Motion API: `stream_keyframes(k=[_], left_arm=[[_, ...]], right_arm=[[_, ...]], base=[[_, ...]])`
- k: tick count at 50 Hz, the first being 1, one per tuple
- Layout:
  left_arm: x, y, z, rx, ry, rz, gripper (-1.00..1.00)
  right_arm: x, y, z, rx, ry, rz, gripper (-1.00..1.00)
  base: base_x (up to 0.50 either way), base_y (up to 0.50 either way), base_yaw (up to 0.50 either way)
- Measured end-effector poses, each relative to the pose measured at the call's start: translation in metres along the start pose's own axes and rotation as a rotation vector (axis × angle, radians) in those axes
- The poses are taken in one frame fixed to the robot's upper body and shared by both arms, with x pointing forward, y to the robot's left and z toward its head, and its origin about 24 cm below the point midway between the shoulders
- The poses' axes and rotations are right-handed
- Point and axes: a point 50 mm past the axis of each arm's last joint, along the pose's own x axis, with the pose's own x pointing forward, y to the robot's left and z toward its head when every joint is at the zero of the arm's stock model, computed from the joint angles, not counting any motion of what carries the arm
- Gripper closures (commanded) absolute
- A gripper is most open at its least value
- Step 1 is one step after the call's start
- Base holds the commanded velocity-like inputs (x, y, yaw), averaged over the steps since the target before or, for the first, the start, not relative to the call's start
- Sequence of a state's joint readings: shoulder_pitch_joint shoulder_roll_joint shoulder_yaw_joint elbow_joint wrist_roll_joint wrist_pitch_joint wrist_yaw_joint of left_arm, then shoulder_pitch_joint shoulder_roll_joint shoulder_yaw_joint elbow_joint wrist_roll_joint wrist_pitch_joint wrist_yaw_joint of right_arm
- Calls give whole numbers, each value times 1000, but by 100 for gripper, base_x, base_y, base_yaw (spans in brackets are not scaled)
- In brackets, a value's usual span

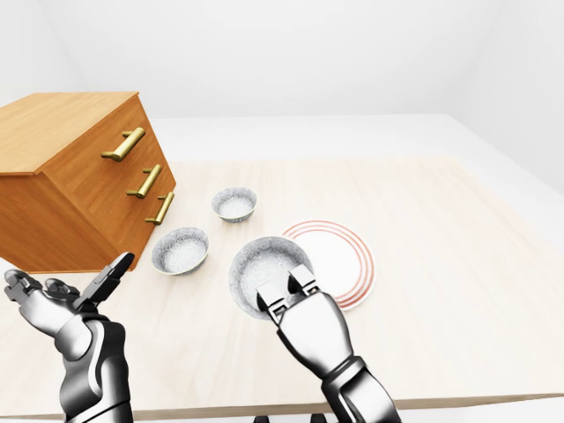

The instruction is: Put the bowl at the front on the plate.

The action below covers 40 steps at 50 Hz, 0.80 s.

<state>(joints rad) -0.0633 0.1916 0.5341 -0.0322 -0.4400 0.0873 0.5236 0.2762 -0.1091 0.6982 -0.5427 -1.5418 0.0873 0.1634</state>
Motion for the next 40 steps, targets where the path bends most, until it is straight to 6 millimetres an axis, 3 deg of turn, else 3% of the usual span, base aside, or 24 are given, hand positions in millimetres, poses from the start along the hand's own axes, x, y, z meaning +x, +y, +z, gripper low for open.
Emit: stream_keyframes(k=[21,40], left_arm=[[0,0,-1,3,4,-1,-100],[-1,0,3,-7,-13,-2,-100]], right_arm=[[-5,-11,-46,51,187,-55,100],[-5,-14,-75,47,308,-47,100]], base=[[0,0,0],[0,0,0]])
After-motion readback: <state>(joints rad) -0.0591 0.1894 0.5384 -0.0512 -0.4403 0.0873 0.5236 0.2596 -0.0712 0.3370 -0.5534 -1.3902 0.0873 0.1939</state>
